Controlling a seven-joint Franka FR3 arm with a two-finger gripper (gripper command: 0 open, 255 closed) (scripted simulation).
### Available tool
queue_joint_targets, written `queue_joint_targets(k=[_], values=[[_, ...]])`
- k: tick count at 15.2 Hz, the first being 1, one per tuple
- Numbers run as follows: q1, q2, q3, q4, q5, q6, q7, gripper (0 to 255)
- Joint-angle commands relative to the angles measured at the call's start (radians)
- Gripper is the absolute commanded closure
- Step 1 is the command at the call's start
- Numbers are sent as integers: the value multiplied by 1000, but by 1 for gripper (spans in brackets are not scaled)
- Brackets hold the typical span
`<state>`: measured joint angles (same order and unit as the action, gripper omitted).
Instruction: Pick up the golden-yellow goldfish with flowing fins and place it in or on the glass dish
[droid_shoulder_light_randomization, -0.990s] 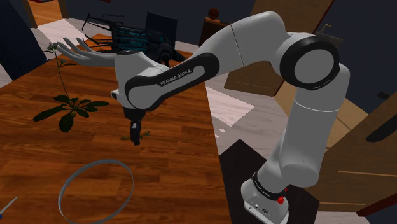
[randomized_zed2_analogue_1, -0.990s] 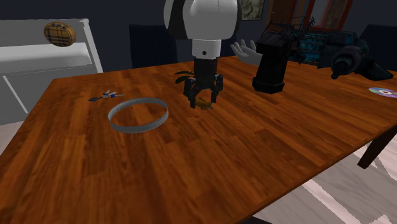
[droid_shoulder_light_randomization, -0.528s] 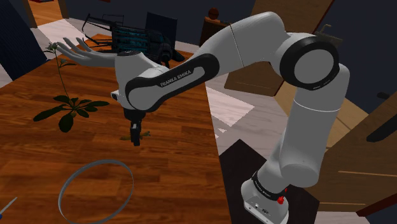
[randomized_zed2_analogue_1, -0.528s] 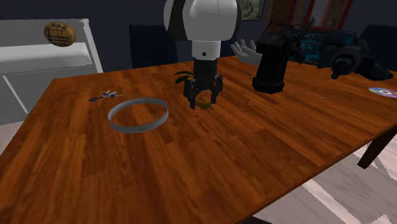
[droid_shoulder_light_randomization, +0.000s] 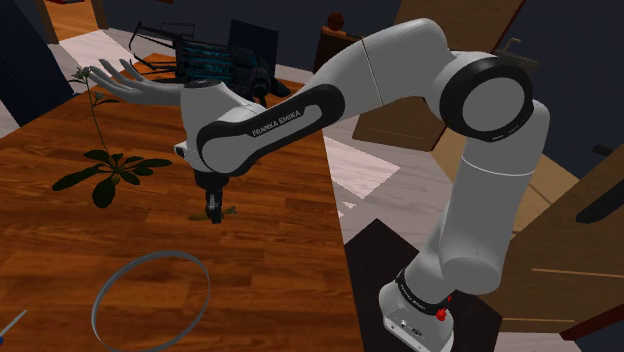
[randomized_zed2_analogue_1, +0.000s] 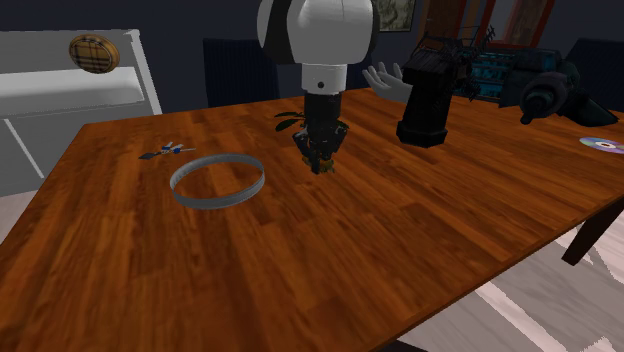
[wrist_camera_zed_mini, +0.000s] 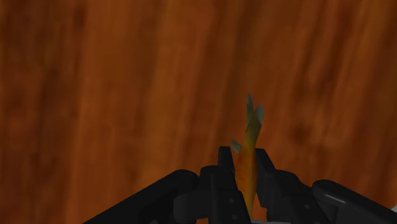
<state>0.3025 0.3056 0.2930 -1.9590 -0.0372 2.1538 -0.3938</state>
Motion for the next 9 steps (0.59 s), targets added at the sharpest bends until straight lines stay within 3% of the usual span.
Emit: queue_joint_targets(k=[1,9], values=[[0,0,0,0,0,0,0,255],[-5,-49,6,34,16,-81,-8,255]])
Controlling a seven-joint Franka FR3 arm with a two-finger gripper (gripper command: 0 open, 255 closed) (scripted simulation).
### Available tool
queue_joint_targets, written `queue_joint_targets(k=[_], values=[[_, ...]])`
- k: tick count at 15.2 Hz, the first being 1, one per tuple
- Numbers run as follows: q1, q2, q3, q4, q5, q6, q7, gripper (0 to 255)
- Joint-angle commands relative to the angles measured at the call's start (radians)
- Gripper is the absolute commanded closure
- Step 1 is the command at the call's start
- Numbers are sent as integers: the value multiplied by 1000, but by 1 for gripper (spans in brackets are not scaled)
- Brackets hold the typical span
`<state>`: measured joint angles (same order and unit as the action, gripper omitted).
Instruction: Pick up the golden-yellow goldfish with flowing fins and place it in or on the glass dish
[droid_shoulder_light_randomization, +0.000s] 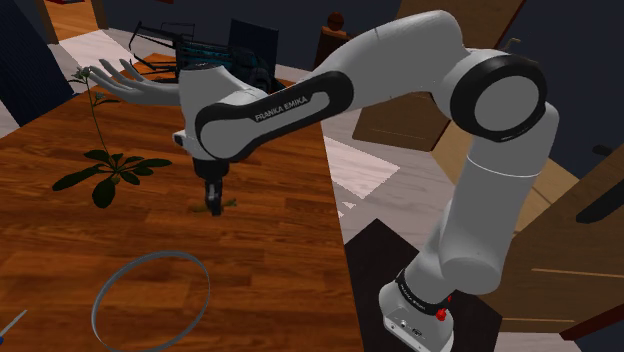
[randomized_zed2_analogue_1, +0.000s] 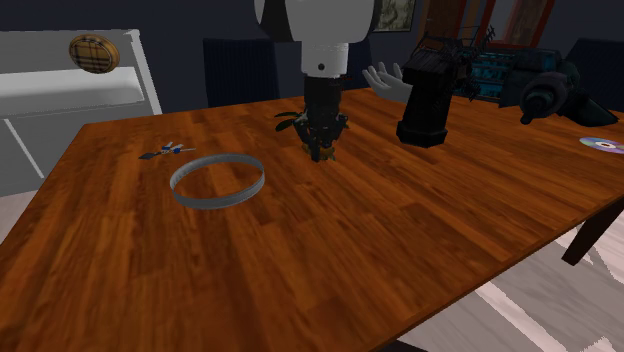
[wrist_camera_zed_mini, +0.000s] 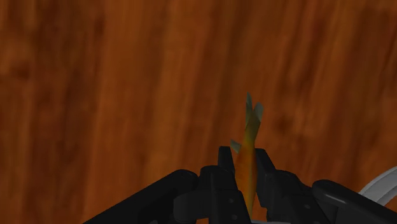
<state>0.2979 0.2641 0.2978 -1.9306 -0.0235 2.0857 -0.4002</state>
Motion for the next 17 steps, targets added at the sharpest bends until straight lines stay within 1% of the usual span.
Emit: queue_joint_targets(k=[1,12,17], values=[[-1,-14,1,11,4,-25,-2,255],[-6,-71,6,90,22,-158,-9,255],[63,-55,51,103,19,-152,105,255]])
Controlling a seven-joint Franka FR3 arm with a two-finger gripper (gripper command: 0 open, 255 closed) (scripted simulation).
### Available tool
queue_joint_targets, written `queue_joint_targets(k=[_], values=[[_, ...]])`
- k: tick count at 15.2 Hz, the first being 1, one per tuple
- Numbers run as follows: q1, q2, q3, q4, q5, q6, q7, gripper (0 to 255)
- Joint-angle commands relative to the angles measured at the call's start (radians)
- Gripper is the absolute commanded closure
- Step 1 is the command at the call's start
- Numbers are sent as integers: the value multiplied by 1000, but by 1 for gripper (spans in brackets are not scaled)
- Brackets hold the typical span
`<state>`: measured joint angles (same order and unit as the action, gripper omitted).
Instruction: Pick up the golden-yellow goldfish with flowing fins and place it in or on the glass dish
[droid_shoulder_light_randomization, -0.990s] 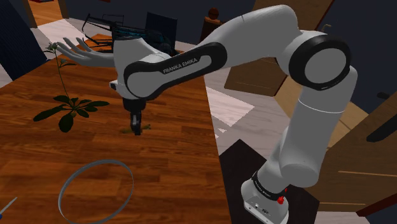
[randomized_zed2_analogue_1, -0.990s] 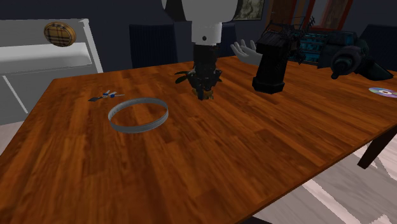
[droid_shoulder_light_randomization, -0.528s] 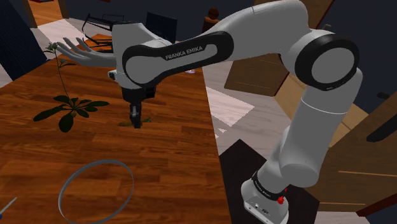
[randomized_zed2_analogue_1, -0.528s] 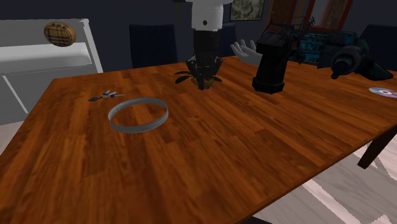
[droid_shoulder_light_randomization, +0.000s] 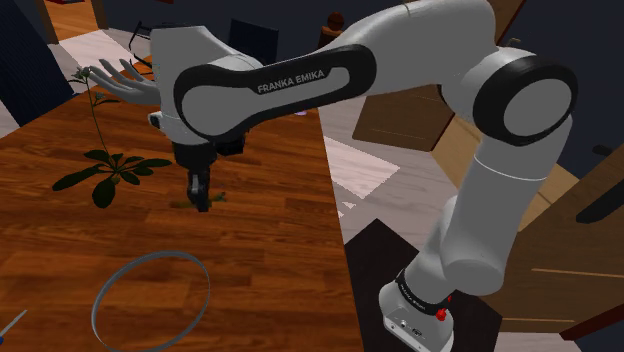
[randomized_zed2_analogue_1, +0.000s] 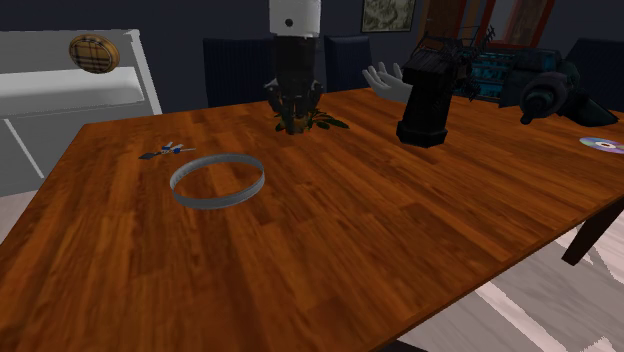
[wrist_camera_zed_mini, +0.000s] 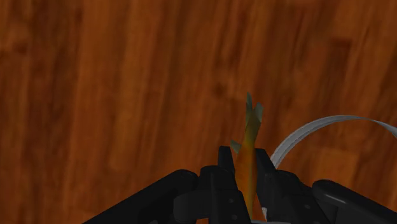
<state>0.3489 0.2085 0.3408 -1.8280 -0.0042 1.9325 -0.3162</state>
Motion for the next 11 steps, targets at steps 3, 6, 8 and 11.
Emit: queue_joint_targets(k=[3,6,8,11], values=[[55,22,33,22,-7,2,91,255],[101,51,57,55,-18,-1,162,255],[133,75,71,84,-28,-5,209,255],[185,118,89,136,-46,-15,280,255]])
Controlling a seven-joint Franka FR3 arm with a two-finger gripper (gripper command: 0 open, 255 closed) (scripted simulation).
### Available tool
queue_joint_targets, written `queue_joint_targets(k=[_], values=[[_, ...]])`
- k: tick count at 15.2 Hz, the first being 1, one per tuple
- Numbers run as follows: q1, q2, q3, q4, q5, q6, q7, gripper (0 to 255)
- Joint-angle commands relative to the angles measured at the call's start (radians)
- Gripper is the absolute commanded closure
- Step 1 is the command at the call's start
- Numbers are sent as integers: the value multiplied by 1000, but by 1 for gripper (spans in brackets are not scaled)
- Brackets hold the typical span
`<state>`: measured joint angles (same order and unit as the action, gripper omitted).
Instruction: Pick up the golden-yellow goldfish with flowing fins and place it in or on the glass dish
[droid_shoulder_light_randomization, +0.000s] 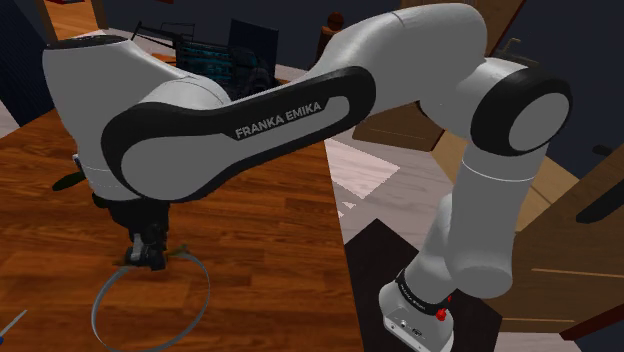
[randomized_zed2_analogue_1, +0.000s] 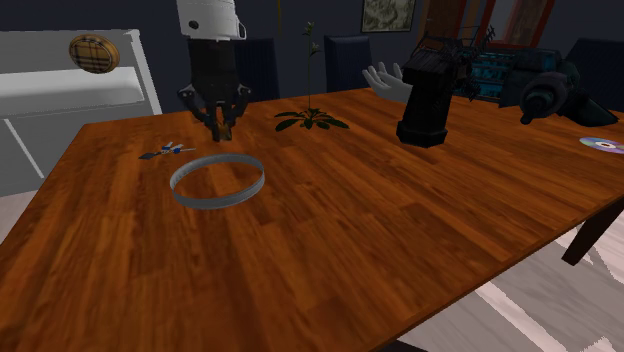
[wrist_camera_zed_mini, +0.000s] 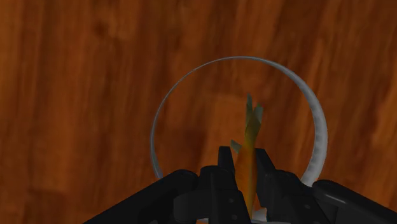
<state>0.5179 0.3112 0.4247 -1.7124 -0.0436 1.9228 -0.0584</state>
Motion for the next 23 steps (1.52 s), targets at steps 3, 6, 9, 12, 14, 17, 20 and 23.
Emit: queue_joint_targets(k=[3,6,9,12,14,17,20,23], values=[[28,33,7,17,-14,16,39,255],[30,47,4,-6,-20,51,41,255],[32,62,1,-26,-27,86,43,255],[34,79,-2,-45,-34,120,45,255],[35,89,-4,-54,-38,138,47,255],[35,89,-4,-54,-38,138,47,255],[35,89,-4,-54,-38,138,47,255],[35,89,-4,-54,-38,138,47,0]])
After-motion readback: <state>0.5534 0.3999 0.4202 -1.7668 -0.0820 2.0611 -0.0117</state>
